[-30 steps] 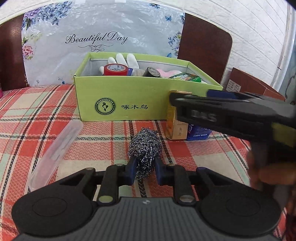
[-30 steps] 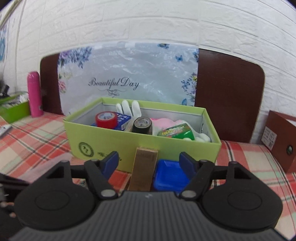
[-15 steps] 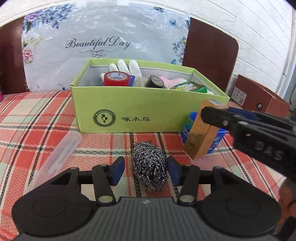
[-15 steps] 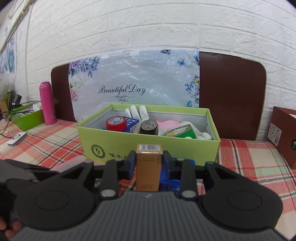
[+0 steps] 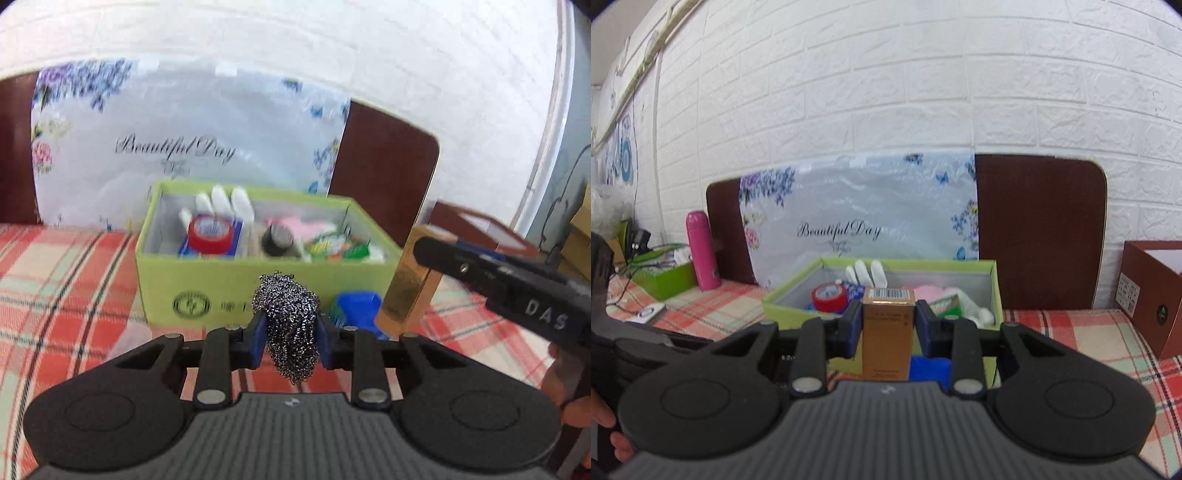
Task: Organize objects
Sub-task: 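Drop the scrubber into the green box with the left gripper while the right drops the beige box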
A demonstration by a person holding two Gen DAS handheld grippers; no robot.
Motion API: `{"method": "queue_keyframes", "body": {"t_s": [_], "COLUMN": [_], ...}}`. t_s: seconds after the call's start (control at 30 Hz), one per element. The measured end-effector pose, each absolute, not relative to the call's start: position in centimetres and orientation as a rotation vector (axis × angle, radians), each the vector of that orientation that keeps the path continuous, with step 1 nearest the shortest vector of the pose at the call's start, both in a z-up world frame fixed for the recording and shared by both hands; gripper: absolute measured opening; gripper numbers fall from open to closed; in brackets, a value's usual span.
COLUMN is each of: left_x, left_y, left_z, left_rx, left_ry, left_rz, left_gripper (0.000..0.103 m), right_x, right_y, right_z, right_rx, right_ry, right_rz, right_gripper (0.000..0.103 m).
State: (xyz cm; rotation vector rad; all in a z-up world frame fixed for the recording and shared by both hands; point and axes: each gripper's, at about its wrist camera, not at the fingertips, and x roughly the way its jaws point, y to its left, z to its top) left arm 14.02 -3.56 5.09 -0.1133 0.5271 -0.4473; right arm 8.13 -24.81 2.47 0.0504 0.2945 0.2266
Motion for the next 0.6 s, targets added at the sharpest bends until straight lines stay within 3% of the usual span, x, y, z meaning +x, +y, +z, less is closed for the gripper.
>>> {"method": "queue_keyframes", "body": {"t_s": [0.4, 0.43, 0.47, 0.5, 0.53, 0.6], "left_x": [21.1, 22.1, 22.9, 23.3, 23.3, 22.9], "left_y": [-5.6, -5.6, -5.5, -5.2, -4.7, -3.3], "left_z": [9.6, 9.2, 8.6, 7.8, 7.1, 5.8], "left_rx": [-0.083, -0.089, -0.082, -0.074, -0.074, -0.095], "left_ry": [0.459, 0.461, 0.473, 0.488, 0.496, 0.496], "left_rz": [-0.383, -0.371, -0.334, -0.292, -0.255, -0.236], "left_gripper": [0.033, 0.037, 0.052, 0.061, 0.067, 0.067], "right_x": [16.6, 17.7, 19.0, 19.9, 20.3, 19.4], "right_y": [-25.4, -25.3, -25.3, -25.4, -25.5, -26.2], "right_z": [5.4, 4.9, 4.2, 3.4, 2.6, 0.6], "right_rx": [0.121, 0.116, 0.090, 0.070, 0.050, 0.029], "right_ry": [0.258, 0.252, 0.263, 0.279, 0.297, 0.292], "right_rz": [0.199, 0.192, 0.181, 0.115, 0.046, 0.012], "right_gripper": [0.030, 0.033, 0.055, 0.078, 0.084, 0.084]}}
